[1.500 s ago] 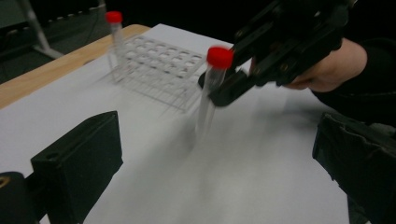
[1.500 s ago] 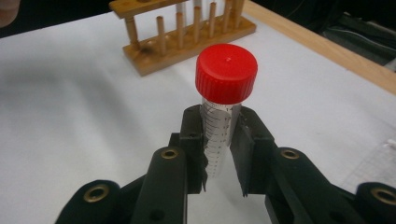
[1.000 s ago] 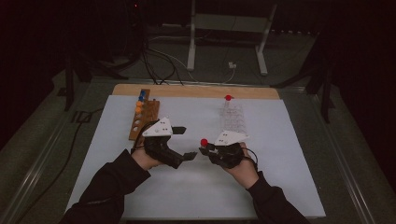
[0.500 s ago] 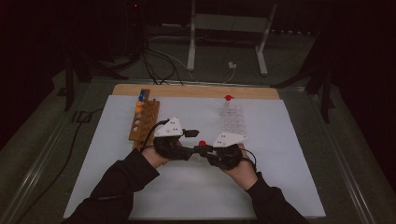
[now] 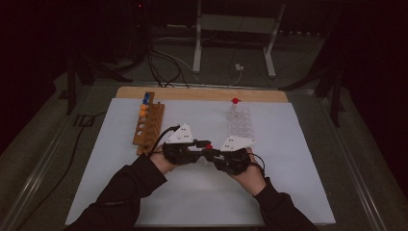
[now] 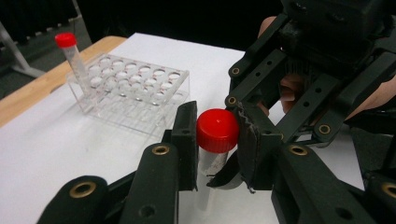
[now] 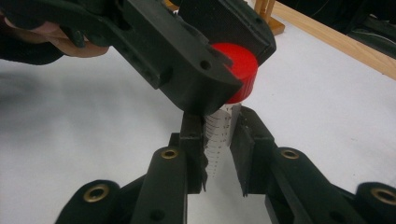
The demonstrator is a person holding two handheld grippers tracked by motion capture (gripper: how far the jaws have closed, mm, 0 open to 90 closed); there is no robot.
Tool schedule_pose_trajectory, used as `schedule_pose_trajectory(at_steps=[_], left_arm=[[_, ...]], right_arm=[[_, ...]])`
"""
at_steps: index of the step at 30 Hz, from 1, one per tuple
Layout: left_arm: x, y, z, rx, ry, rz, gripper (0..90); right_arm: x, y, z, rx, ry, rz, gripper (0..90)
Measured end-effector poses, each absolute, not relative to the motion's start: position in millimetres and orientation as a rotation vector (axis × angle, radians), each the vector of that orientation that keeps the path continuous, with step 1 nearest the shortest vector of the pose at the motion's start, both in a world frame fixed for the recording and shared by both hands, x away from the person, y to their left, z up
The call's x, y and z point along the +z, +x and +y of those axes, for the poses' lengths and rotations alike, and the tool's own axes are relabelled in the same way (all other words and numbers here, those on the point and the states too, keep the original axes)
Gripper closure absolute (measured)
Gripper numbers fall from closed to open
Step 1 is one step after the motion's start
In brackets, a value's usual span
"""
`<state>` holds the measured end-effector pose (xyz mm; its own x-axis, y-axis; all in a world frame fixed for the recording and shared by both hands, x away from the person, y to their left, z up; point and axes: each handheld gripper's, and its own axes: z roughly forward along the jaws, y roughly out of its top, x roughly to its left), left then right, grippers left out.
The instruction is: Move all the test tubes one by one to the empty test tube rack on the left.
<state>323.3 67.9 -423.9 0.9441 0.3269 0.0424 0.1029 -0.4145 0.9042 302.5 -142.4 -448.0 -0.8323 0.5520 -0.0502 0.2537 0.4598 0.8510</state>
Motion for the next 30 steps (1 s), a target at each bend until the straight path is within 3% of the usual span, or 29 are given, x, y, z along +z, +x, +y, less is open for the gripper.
schedule_pose_trajectory(at_steps=[5, 24, 30], left_arm=[[-421.3, 324.2, 70.3, 0.257, 1.984, 0.306, 71.8], [-389.9, 340.3, 126.5, 0.396, 1.918, 0.450, 71.9], [-379.7, 343.0, 149.3, 0.447, 1.883, 0.500, 71.9]], right_arm=[[-446.9, 303.0, -143.2, 1.333, 0.690, 2.386, 72.7], [-437.3, 303.6, -150.4, 1.442, 0.759, 2.336, 7.6], [-436.5, 301.1, -153.6, 1.458, 0.715, 2.315, 0.0]])
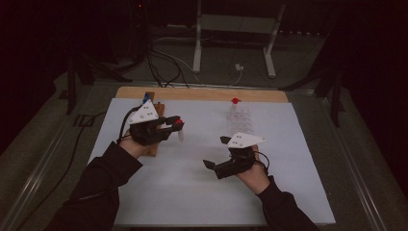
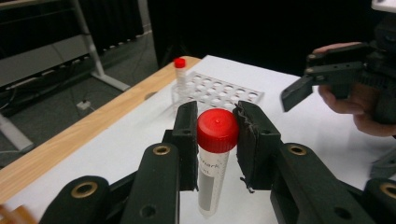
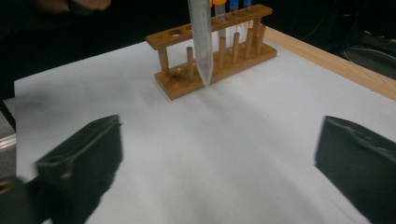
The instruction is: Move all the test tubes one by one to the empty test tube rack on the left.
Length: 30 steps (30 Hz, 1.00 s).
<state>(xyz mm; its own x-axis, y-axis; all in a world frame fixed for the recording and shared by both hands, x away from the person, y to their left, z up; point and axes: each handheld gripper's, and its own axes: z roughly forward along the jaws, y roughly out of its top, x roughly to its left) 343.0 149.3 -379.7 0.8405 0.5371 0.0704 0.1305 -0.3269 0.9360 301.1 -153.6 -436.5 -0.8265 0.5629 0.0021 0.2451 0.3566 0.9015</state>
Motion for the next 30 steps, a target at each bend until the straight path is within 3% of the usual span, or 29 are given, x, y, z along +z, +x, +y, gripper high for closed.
schedule_pose_trajectory(at_steps=[17, 30], left_arm=[[-363.3, 353.6, 213.1, 0.600, 1.836, 0.671, 71.9], [-375.7, 373.1, 238.8, 0.685, 1.820, 0.807, 71.9]], right_arm=[[-434.2, 301.3, -156.4, 1.494, 0.722, 2.290, 0.0], [-434.3, 301.7, -157.0, 1.494, 0.728, 2.295, 0.0]])
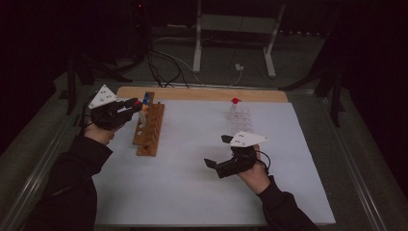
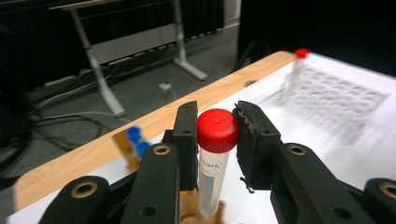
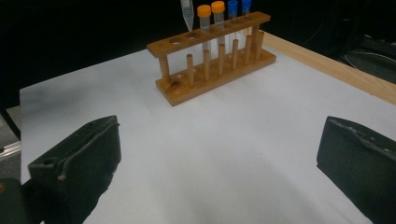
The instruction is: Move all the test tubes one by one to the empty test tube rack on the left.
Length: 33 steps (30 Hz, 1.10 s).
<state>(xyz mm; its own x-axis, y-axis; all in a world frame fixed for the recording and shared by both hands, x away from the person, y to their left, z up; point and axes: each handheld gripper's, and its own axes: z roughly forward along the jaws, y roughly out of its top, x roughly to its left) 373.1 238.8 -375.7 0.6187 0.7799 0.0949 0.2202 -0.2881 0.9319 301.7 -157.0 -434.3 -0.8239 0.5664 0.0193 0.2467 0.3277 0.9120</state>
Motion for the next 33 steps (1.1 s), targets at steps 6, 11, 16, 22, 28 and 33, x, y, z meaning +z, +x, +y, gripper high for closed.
schedule_pose_trajectory(at_steps=[6, 11, 16, 22, 28, 33], left_arm=[[-388.4, 380.6, 243.0, 0.694, 1.822, 0.853, 71.9], [-402.0, 385.8, 244.9, 0.672, 1.829, 0.888, 71.9], [-416.7, 387.8, 243.8, 0.657, 1.848, 0.906, 71.9], [-432.9, 389.5, 244.1, 0.634, 1.861, 0.933, 71.8], [-441.9, 391.1, 244.2, 0.616, 1.876, 0.954, 71.8], [-442.9, 391.0, 243.9, 0.612, 1.878, 0.957, 71.7]], right_arm=[[-435.0, 301.8, -157.3, 1.490, 0.728, 2.297, 0.0], [-435.2, 301.9, -157.4, 1.490, 0.728, 2.304, 0.0], [-435.1, 302.7, -158.6, 1.496, 0.736, 2.305, 0.0], [-435.1, 303.2, -159.6, 1.495, 0.741, 2.306, 0.0], [-435.2, 303.5, -159.6, 1.493, 0.743, 2.309, 0.0], [-435.1, 304.0, -160.2, 1.491, 0.745, 2.308, 0.0]])
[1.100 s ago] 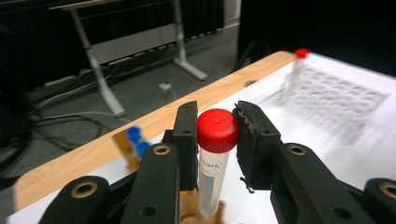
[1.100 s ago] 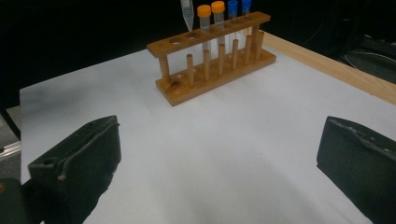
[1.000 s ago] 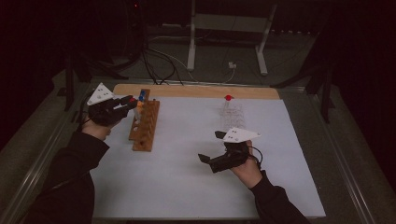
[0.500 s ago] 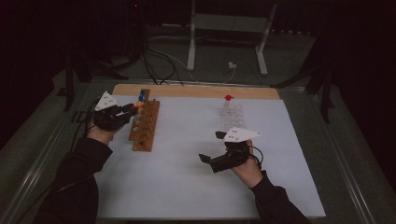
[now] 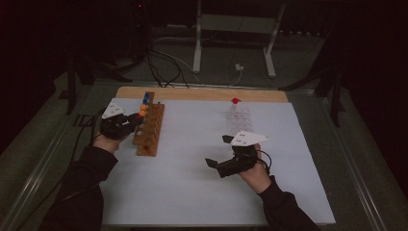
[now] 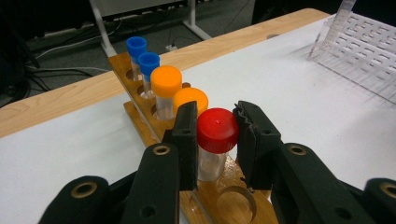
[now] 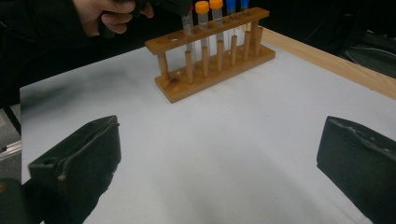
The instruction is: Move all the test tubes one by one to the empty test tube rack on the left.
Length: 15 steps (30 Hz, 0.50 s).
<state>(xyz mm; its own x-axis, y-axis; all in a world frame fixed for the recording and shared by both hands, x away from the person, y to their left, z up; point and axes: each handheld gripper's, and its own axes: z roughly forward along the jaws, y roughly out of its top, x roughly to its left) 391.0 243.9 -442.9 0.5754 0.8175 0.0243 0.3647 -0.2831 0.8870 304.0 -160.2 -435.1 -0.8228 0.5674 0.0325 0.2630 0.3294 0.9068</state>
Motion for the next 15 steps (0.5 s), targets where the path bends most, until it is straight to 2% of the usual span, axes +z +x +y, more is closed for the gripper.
schedule_pose_trajectory(at_steps=[5, 8, 15], left_arm=[[-440.3, 389.7, 245.0, 0.601, 1.880, 0.957, 68.1], [-435.8, 385.3, 246.5, 0.594, 1.857, 0.944, 50.5], [-426.9, 363.0, 243.9, 0.563, 1.829, 0.855, 24.1]], right_arm=[[-433.5, 305.4, -161.8, 1.496, 0.739, 2.300, 0.0], [-429.8, 308.8, -165.9, 1.505, 0.741, 2.284, 0.0], [-422.4, 327.5, -182.3, 1.451, 0.759, 2.233, 0.0]])
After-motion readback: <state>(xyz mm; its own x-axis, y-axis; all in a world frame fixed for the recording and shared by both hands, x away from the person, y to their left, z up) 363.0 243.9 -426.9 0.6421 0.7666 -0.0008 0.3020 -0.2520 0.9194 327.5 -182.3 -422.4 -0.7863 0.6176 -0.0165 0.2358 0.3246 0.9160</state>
